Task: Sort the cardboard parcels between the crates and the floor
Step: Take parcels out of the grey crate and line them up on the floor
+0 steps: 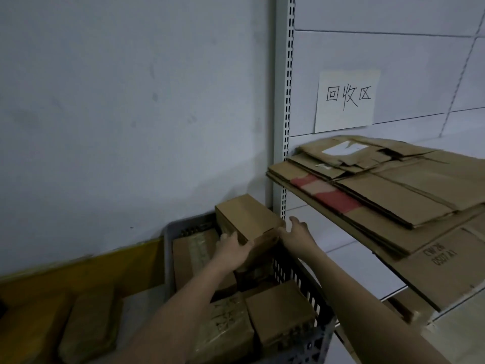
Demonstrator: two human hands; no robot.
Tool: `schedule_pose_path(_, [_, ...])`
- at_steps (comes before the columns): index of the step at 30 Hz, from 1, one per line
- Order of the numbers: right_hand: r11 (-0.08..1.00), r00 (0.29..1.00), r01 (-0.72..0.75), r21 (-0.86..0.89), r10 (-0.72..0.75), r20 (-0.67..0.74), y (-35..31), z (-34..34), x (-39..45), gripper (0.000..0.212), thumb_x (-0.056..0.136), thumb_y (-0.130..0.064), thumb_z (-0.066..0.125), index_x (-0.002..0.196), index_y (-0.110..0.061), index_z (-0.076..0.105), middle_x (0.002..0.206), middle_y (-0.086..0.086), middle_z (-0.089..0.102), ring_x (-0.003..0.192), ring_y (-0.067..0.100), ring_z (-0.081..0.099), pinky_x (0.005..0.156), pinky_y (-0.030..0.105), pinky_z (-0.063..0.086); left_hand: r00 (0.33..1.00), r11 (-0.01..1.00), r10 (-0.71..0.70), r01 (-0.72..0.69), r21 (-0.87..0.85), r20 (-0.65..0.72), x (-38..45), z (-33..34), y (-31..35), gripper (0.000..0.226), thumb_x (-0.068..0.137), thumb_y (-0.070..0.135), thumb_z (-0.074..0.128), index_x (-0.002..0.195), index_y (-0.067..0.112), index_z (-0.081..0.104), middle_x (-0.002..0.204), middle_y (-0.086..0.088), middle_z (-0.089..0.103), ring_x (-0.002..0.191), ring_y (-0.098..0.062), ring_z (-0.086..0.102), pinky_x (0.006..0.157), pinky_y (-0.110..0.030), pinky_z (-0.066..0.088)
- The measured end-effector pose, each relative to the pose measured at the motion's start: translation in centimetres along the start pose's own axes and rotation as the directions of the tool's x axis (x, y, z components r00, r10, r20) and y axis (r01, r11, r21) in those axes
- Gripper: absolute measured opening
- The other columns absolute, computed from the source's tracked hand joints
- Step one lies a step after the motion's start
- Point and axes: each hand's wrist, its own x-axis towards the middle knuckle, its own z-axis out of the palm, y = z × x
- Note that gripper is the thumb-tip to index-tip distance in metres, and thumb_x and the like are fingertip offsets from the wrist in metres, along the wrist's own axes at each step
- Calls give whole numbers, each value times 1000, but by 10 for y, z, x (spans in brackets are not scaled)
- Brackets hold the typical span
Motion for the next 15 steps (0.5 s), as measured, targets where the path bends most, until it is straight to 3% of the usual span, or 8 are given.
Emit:
schedule_pose_path(4, [995,997,-74,62,72,33,4,12,14,64,103,-43,40,157,-15,20,156,19,20,133,42,43,110,47,39,997,992,-71,71,-105,3,10,14,-8,72,97,63,40,155,21,29,155,-5,17,144,-32,23,120,-45,26])
schedule_pose_path(7, [983,996,-89,158,87,20,4,23,18,55,101,-43,47,147,-17,34,143,17,33,118,40,53,105,47,45,993,973,-111,99,-207,-49,19,16,-13,70,98,61,39,154,20,32,154,-7,20,141,-29,30,118,-42,30])
schedule_pose_path(9, [963,995,-53,264,72,-63,0,27,20,41,99,-38,54,130,-14,41,128,15,45,108,37,56,96,47,49,982,935,-154,110,-337,-106,25,11,-11,60,102,52,40,150,16,37,149,-9,33,128,-25,47,111,-40,38])
schedule_pose_path(11, [935,991,1,354,45,-122,-8,31,24,29,98,-30,57,116,-13,42,114,12,52,103,33,56,86,43,50,967,841,-206,96,-533,-151,29,3,-9,47,103,45,45,138,13,45,127,-6,52,101,-19,60,97,-41,51])
schedule_pose_path(13, [920,993,34,390,13,-118,-21,36,25,26,97,-25,61,110,-11,43,101,3,53,94,23,56,79,38,47,949,690,-263,58,-721,-175,29,-5,-11,34,102,38,51,123,12,43,115,-6,54,99,-22,61,88,-43,57])
schedule_pose_path(15, [915,997,50,400,-26,-66,-34,42,26,27,97,-25,63,110,-10,45,96,-3,52,87,14,55,76,33,46,924,576,-304,-13,-817,-230,26,-17,-17,24,101,26,55,119,16,41,116,-7,53,101,-25,61,74,-36,59])
